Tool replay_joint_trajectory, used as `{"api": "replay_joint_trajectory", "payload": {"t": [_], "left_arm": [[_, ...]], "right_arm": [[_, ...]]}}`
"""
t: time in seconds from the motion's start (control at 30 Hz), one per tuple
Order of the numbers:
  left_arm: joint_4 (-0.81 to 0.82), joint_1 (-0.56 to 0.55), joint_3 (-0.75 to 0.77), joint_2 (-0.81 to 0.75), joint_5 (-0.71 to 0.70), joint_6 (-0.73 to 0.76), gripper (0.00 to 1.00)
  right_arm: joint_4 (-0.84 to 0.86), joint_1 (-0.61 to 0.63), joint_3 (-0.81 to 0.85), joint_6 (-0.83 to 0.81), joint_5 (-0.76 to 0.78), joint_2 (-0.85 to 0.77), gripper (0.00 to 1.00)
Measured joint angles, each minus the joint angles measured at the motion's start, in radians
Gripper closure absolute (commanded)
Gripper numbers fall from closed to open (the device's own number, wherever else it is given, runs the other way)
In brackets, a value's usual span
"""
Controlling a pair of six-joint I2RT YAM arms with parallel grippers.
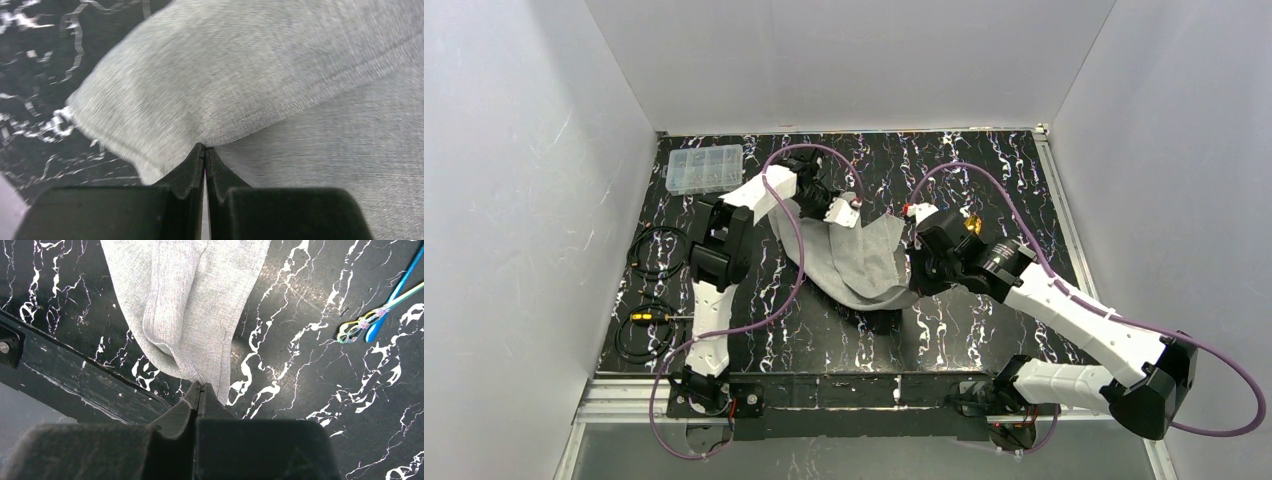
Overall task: Fold the napkin into a case and place the utensils inside
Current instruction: Pick up the crumpled napkin from the corner of the board.
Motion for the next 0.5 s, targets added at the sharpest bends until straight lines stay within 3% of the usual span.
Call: {"api": "replay_joint_trajectory", "payload": {"t": [0.23, 0.5], "left_arm": [[0.05, -0.006, 0.06, -0.048, 0.014, -0.19, 1.0], [0.045, 0.047, 0.087, -0.244, 0.064, -0.366, 1.0]], "right_arm": [[0.0, 0.0, 0.003, -0.008, 0.051, -0.026, 0.99], [-0.002, 0.0, 0.104, -0.043, 0.152, -0.051, 0.99]]}}
